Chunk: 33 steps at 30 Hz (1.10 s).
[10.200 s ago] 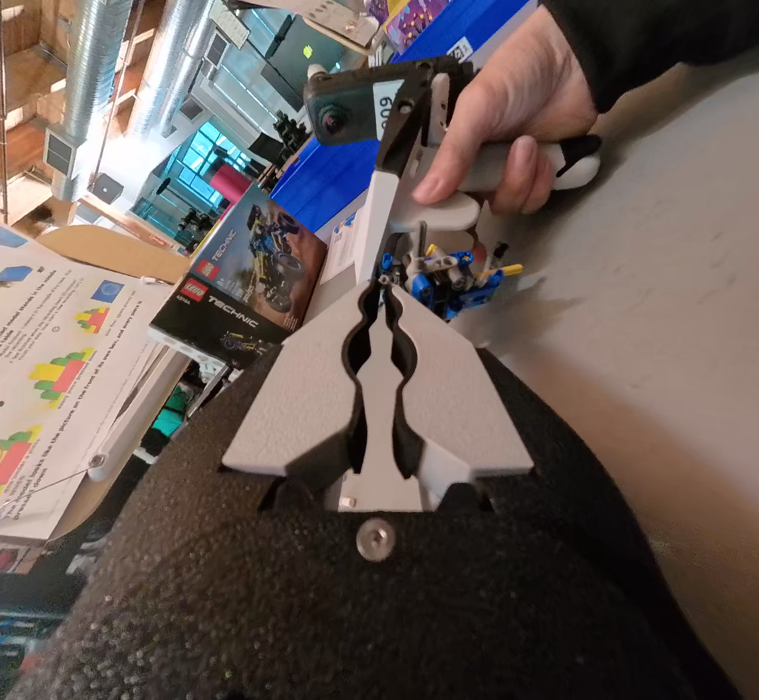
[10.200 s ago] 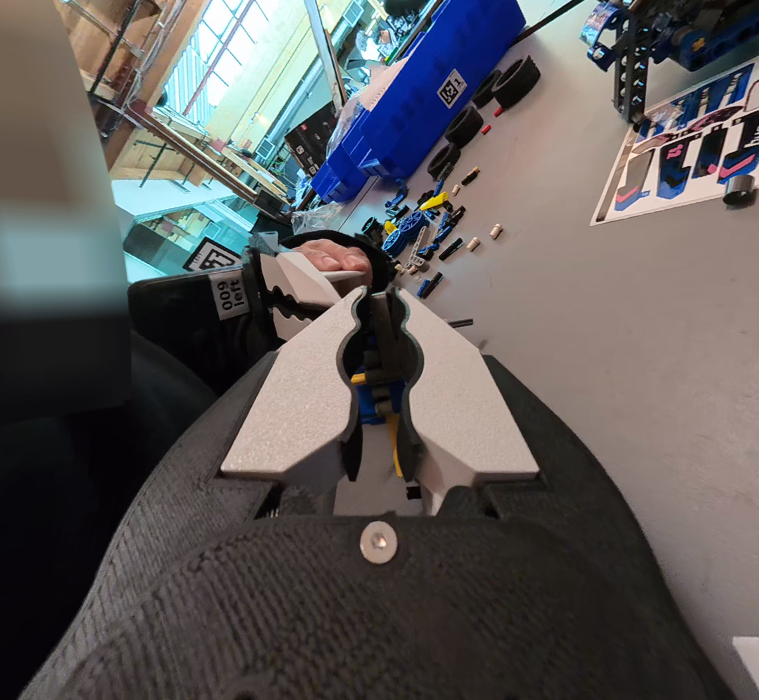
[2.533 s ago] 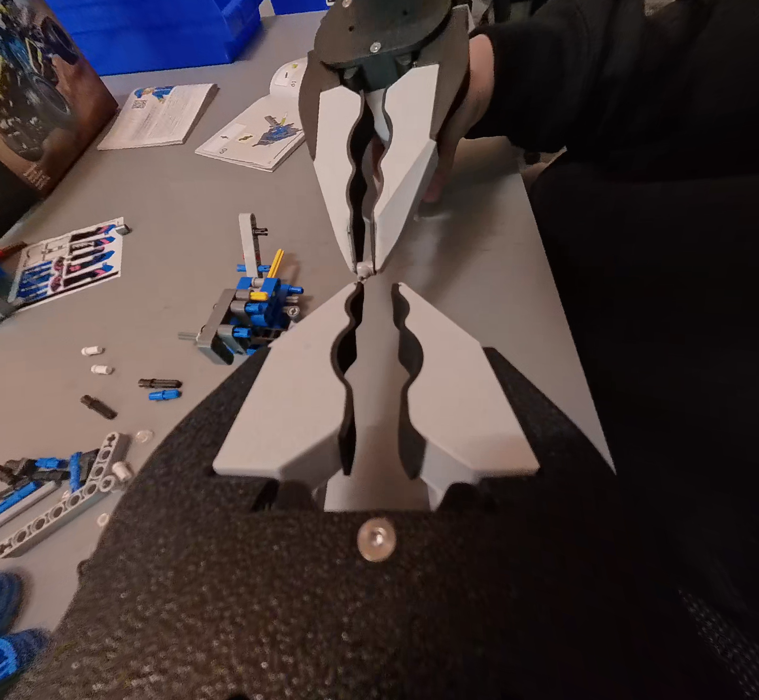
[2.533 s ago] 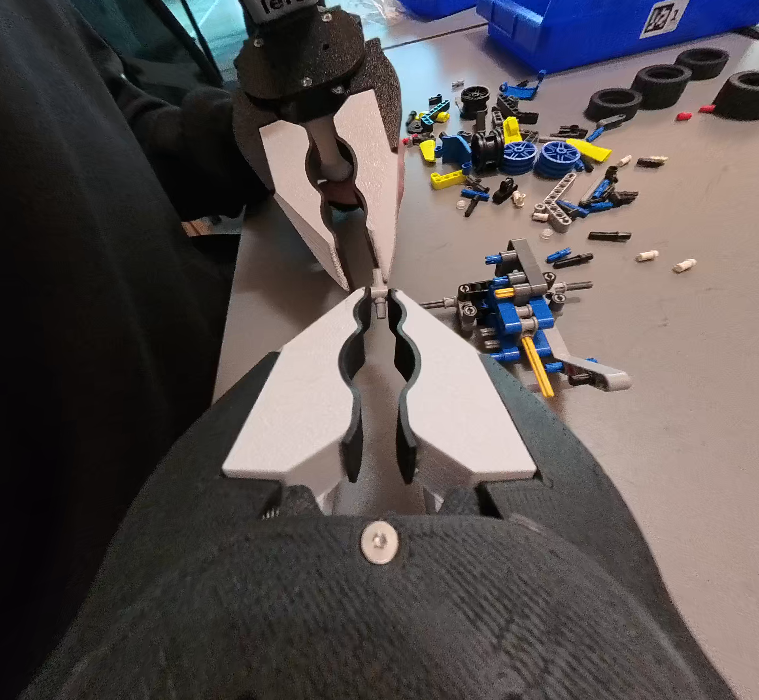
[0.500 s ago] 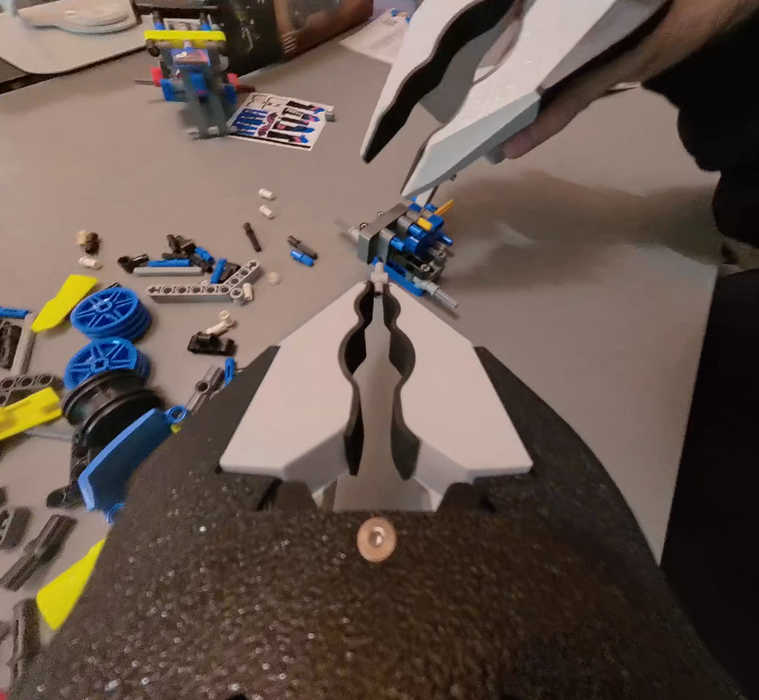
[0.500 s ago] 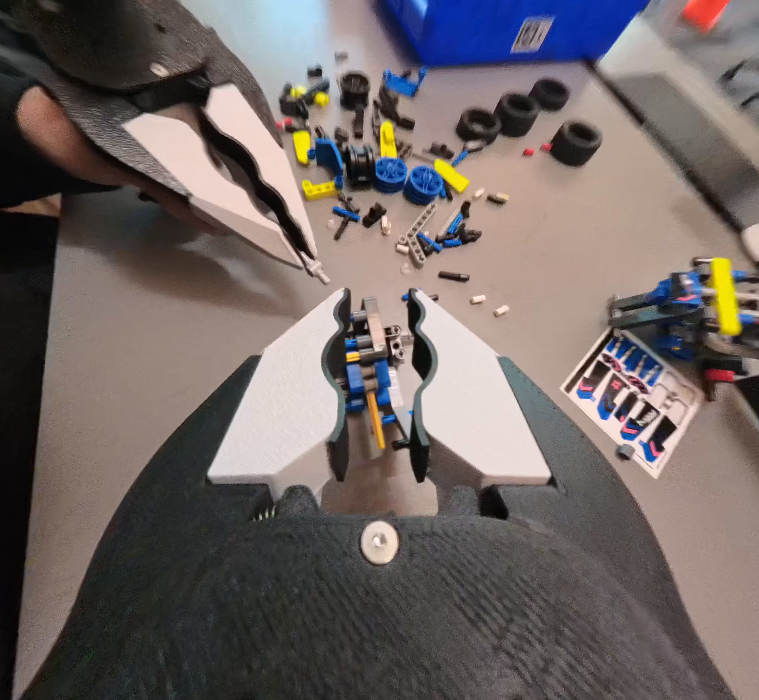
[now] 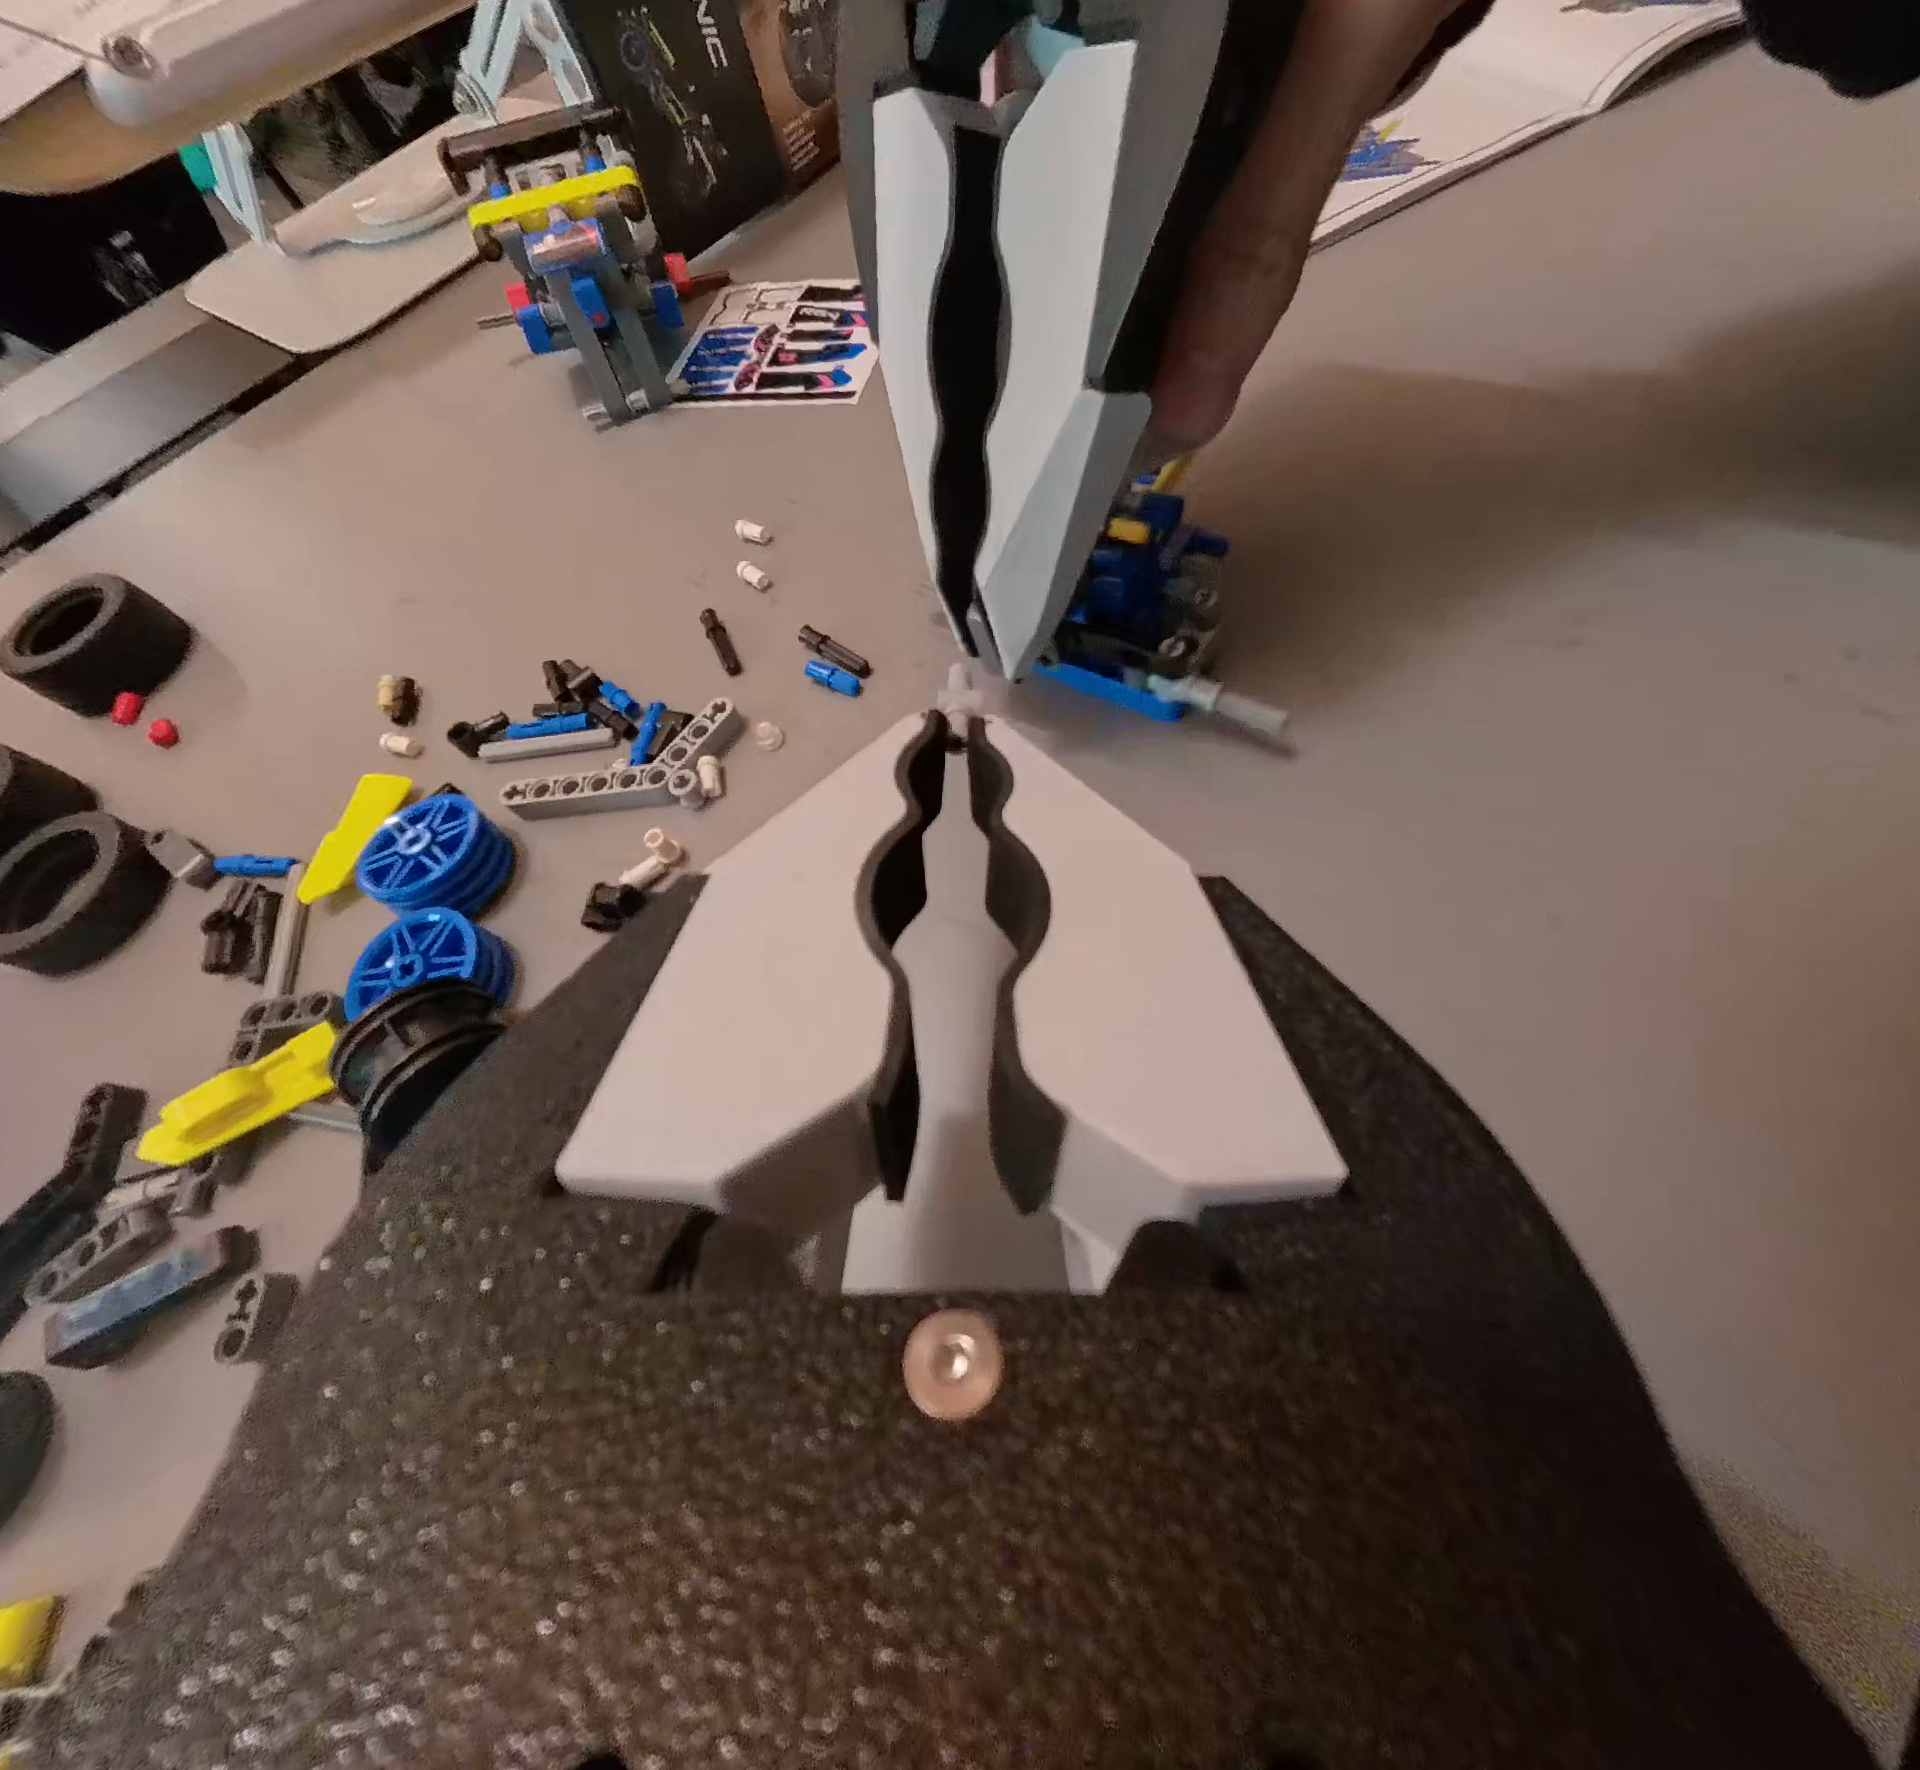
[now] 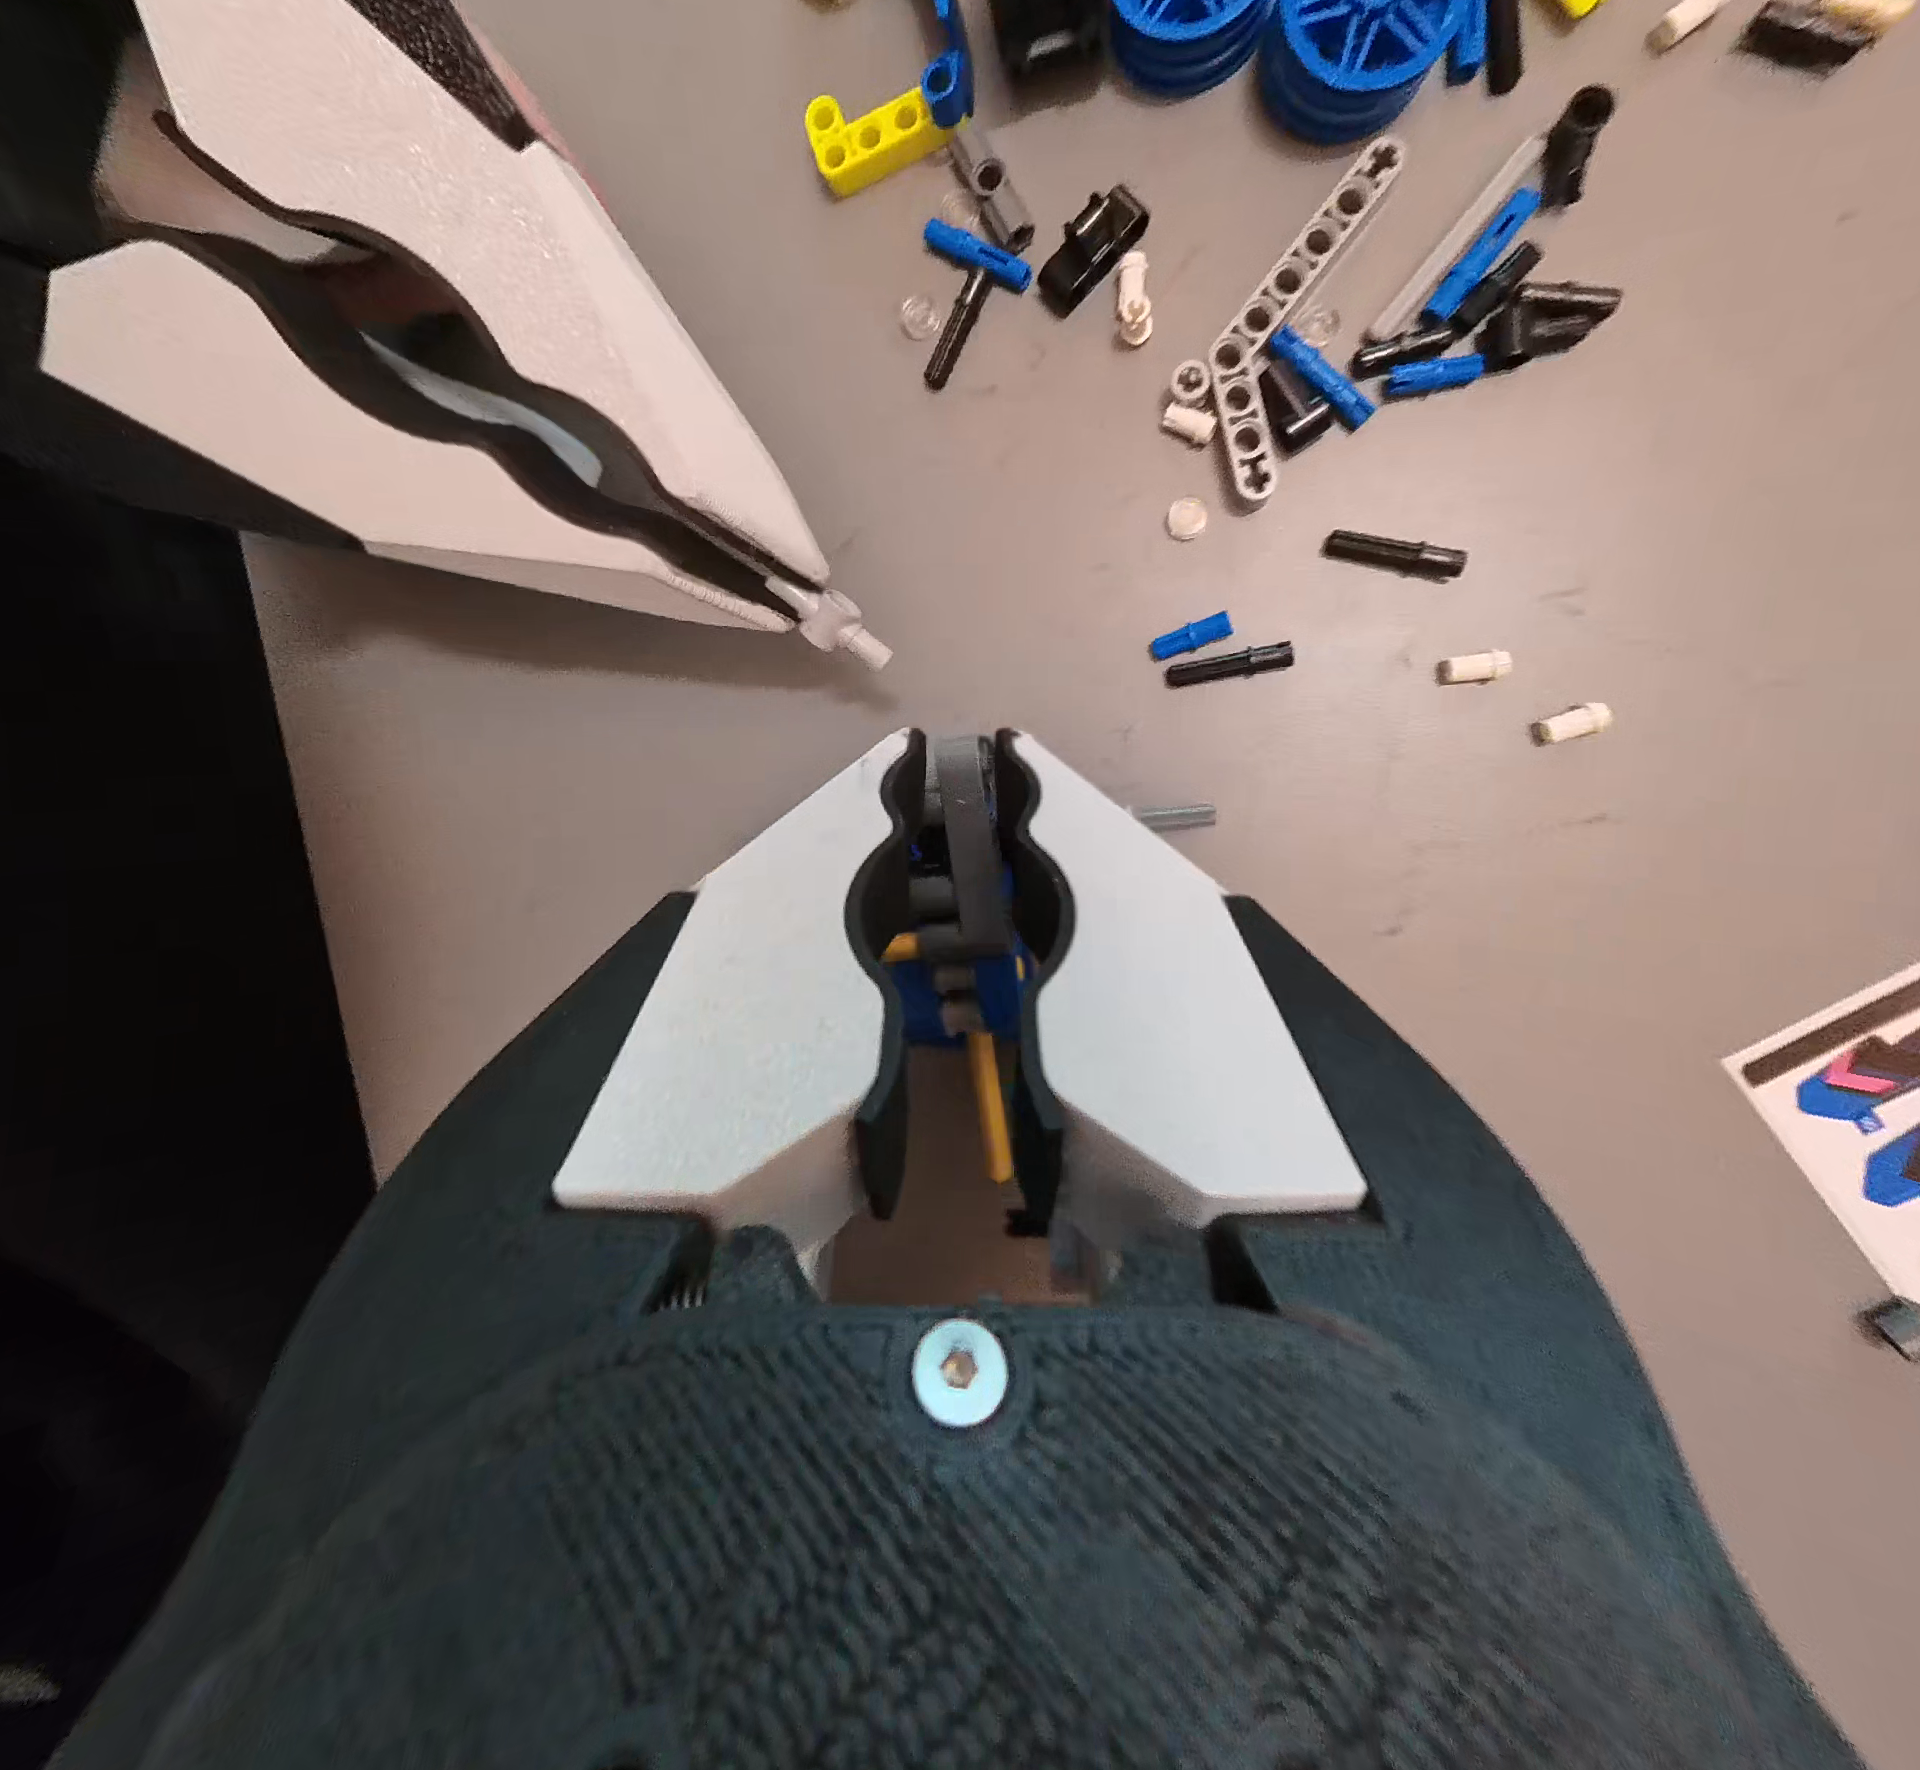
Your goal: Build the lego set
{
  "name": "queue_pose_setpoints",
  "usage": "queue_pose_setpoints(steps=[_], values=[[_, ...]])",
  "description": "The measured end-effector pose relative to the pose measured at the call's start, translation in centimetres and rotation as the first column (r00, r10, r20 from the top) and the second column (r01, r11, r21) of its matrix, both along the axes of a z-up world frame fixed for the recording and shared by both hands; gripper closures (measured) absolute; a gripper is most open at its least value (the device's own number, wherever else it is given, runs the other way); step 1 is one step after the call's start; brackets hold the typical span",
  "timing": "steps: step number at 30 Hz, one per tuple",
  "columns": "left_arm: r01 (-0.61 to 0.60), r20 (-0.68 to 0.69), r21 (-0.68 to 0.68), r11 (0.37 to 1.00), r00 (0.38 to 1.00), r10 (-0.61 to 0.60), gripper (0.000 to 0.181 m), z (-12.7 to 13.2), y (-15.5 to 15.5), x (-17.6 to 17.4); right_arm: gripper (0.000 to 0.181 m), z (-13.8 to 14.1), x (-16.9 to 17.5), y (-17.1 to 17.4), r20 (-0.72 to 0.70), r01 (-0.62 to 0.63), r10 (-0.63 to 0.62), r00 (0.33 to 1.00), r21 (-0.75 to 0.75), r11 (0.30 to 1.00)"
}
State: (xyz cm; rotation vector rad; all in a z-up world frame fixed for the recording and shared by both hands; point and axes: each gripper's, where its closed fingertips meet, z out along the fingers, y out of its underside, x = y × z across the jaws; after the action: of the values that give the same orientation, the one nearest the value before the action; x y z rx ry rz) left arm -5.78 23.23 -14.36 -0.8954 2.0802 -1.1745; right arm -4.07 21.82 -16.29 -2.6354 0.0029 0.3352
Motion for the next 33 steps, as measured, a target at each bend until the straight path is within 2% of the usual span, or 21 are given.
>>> queue_pose_setpoints(steps=[4,7,9,13,17,19,22,26,29,33], values=[[-0.006,0.068,0.052,0.999,0.998,0.002,0.18,0.3,-0.2,0.2,0.174,-0.1,0.3,-0.4,0.014,0.001,0.0,1.0,-0.013,1.0],[-0.014,0.11,0.063,0.998,0.994,0.007,0.18,0.7,-0.4,0.5,0.174,0.7,1.4,-0.1,-0.012,0.133,-0.132,0.991,0.105,0.986],[-0.022,0.13,0.072,0.997,0.991,0.013,0.18,1.0,-0.4,1.0,0.175,1.4,1.9,-0.2,-0.06,0.224,-0.216,0.975,0.212,0.951],[-0.016,0.153,0.058,0.998,0.988,0.007,0.18,1.8,-0.9,2.1,0.175,2.5,2.1,-1.0,-0.163,0.393,-0.358,0.919,0.399,0.829],[0.011,0.164,0.071,0.997,0.986,-0.023,0.18,2.2,-2.0,2.6,0.175,4.1,3.0,-2.2,-0.284,0.554,-0.481,0.829,0.531,0.641],[0.017,0.181,0.102,0.995,0.983,-0.035,0.18,2.3,-2.4,2.7,0.175,4.6,2.9,-2.5,-0.349,0.594,-0.487,0.801,0.565,0.572],[0.031,0.202,0.143,0.989,0.978,-0.059,0.18,2.4,-3.0,2.6,0.175,4.2,2.5,-2.8,-0.36,0.601,-0.49,0.794,0.589,0.541],[0.041,0.217,0.199,0.979,0.973,-0.085,0.18,2.1,-3.3,2.5,0.175,4.8,2.2,-2.9,-0.483,0.655,-0.444,0.755,0.602,0.457],[0.038,0.237,0.222,0.974,0.967,-0.092,0.18,2.3,-3.4,2.5,0.175,5.3,2.4,-3.2,-0.522,0.67,-0.421,0.742,0.611,0.422],[0.031,0.265,0.275,0.961,0.958,-0.107,0.18,2.5,-3.5,2.5,0.175,5.4,2.4,-3.4,-0.534,0.676,-0.415,0.736,0.611,0.411]])
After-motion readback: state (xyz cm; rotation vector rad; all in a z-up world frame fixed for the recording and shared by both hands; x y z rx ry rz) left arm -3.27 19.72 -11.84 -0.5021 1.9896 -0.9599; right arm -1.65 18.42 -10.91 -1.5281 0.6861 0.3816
